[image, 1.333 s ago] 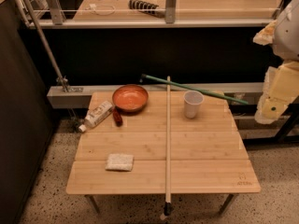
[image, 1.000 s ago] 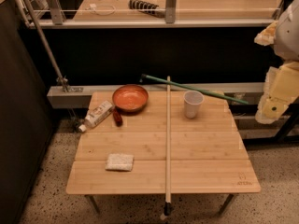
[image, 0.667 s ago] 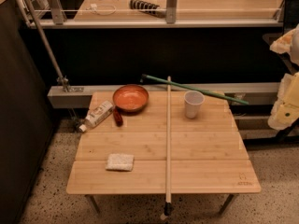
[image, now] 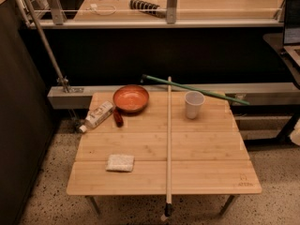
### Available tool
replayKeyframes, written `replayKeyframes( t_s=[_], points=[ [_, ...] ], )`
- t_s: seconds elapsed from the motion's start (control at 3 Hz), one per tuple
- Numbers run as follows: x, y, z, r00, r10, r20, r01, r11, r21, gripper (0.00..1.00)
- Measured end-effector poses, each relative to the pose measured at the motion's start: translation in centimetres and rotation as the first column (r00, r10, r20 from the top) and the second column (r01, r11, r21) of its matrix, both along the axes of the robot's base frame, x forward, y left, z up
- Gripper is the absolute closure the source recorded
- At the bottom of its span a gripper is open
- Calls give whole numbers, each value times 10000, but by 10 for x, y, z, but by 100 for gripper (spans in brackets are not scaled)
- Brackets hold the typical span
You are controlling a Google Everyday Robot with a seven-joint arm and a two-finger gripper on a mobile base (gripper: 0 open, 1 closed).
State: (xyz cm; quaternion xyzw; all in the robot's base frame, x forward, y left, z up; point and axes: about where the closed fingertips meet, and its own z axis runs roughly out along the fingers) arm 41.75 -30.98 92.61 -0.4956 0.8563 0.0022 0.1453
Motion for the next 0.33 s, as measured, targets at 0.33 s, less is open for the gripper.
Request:
replayKeyframes(
  t_s=[0.33],
  points=[
    [0, -2, -1, 10000, -53, -14, 53, 10000, 9, 0]
  ],
)
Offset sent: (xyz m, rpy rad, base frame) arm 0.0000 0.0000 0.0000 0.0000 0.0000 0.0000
